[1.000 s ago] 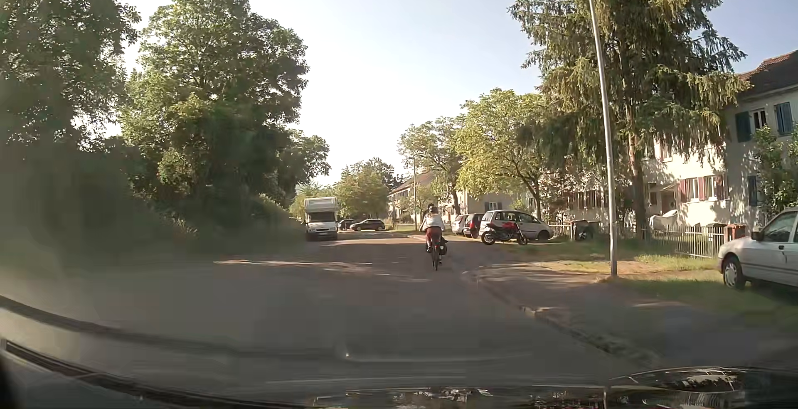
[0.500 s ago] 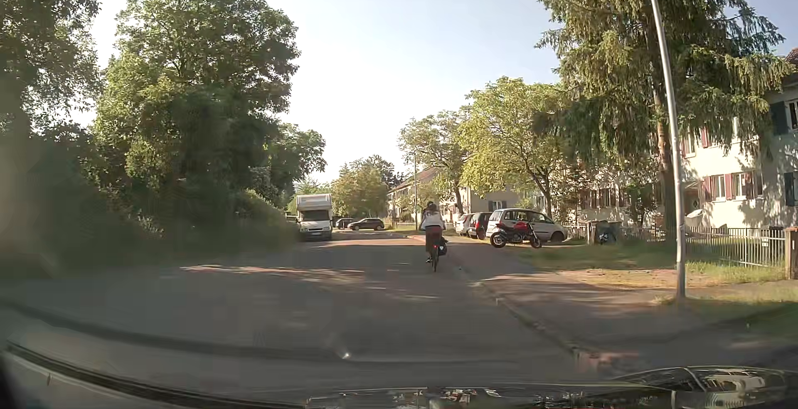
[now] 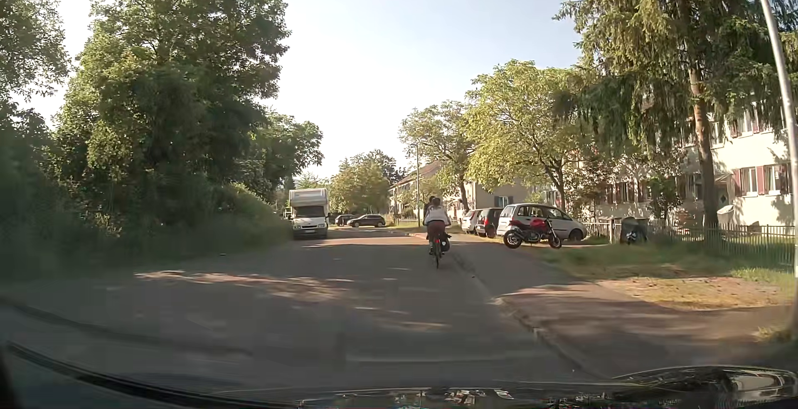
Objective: Follow the waypoints while adhering to traffic rules and regulations
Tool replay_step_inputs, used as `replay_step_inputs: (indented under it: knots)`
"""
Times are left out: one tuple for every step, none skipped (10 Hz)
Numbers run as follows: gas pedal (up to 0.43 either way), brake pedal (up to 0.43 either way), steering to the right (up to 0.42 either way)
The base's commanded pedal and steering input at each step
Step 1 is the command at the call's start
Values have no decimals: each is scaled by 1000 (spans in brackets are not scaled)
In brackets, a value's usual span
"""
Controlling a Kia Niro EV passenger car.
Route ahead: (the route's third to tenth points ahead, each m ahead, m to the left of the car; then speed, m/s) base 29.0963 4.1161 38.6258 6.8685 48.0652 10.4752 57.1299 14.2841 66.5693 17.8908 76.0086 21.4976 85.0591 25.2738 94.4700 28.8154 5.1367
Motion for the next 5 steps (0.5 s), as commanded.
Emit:
replay_step_inputs:
  knots:
    - [47, 0, -12]
    - [47, 0, -11]
    - [47, 0, -10]
    - [47, 0, -10]
    - [47, 0, -9]
